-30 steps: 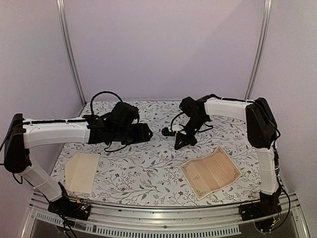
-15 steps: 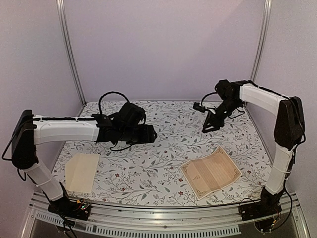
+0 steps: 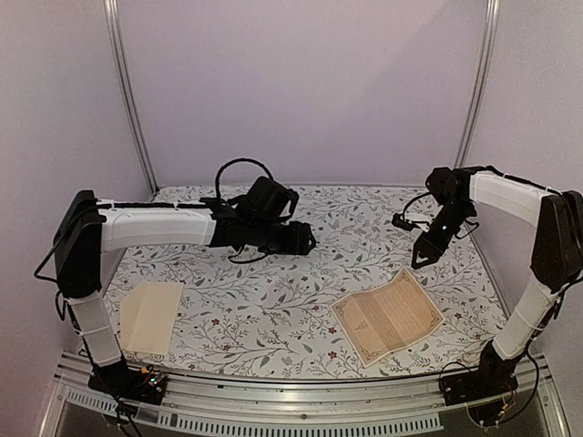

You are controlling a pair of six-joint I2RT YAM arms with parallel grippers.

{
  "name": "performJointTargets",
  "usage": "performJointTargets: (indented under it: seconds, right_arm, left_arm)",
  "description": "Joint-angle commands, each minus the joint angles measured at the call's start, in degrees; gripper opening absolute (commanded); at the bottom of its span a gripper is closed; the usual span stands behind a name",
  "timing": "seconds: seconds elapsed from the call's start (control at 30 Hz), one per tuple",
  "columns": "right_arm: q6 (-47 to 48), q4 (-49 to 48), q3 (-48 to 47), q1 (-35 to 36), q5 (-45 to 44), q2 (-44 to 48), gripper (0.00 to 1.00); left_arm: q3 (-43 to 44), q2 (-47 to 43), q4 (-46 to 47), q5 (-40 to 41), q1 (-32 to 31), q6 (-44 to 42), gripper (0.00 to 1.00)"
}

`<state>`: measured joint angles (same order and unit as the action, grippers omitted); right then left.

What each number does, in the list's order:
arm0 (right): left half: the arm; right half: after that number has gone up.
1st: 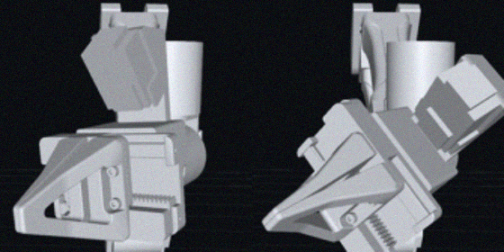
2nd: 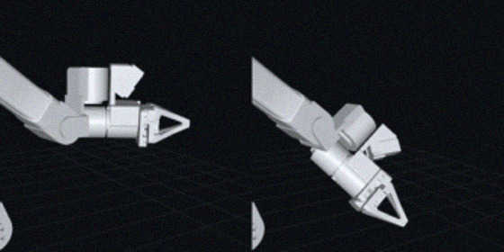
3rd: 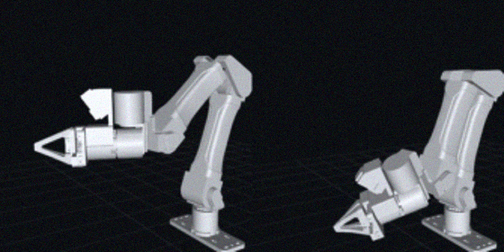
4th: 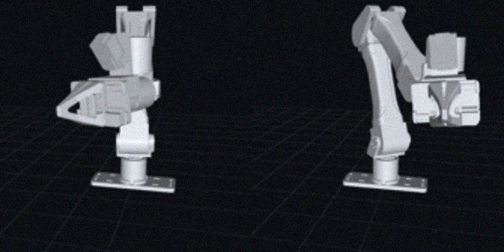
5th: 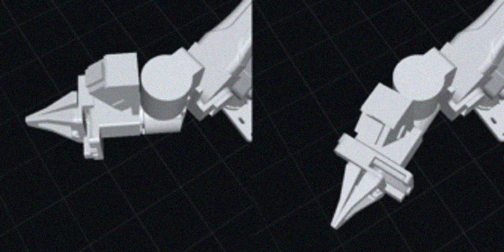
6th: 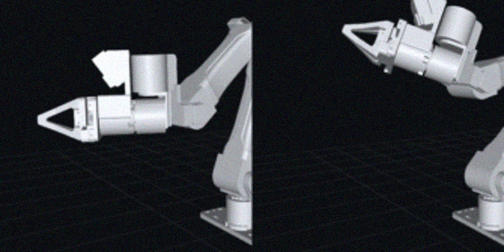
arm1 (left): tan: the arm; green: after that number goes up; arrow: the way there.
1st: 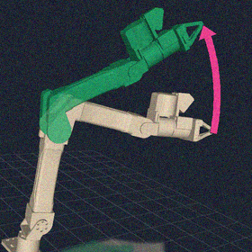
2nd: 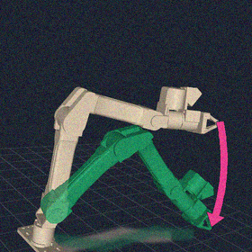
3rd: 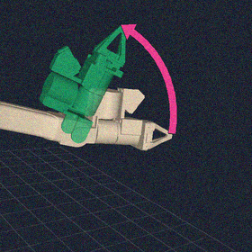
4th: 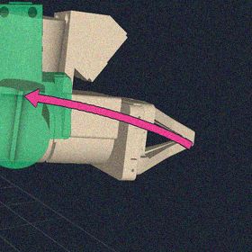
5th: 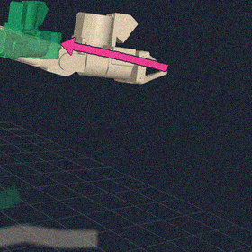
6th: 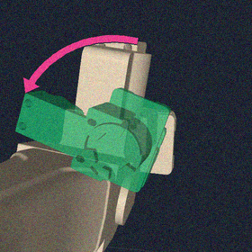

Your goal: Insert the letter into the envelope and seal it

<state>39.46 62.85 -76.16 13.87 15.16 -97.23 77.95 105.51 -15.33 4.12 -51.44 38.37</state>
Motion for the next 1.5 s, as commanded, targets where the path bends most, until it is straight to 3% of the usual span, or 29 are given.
performJointTargets:
  seconds: [0.0,0.27,0.43,0.53,0.73,1.03,1.2,1.33,1.47]
  right_arm:
    - [-2.66,0.83,0.72,0.26,-1.15,0.74,0.55]
    - [-5.03,-1.47,6.63,1.07,-0.08,-0.91,0.60]
    - [-7.60,-4.56,10.88,3.65,-4.43,-1.80,0.53]
    - [-9.12,-5.12,11.28,4.21,-4.00,-2.62,0.40]
    - [-11.82,-2.90,10.18,5.19,-2.39,-2.74,0.00]
    - [-5.39,1.12,4.88,10.63,0.67,5.84,0.00]
    - [1.72,9.96,-7.40,12.56,7.72,5.44,0.00]
    - [6.61,13.81,-17.13,13.41,7.39,2.94,0.00]
    - [7.90,14.86,-24.90,13.93,6.42,-0.48,0.00]
  left_arm:
    - [2.84,1.46,-0.48,-1.72,-0.42,-2.66,0.67]
    - [1.98,0.90,-0.85,-1.37,-0.10,-2.26,0.68]
    - [1.68,0.42,-1.15,-1.87,-0.15,-1.35,0.67]
    - [0.65,-0.28,-1.20,-1.41,-0.15,-0.38,0.67]
    - [-0.52,-0.95,-1.38,-1.26,-0.11,-0.19,0.67]
    - [0.59,-1.59,-0.85,-4.92,-0.01,-5.54,0.68]
    - [2.63,-2.09,-2.32,-15.00,0.01,-9.17,0.68]
    - [0.06,-5.56,-0.05,-25.07,-0.61,-10.85,0.68]
    - [-6.41,-11.30,6.22,-24.71,-1.00,-11.42,0.68]
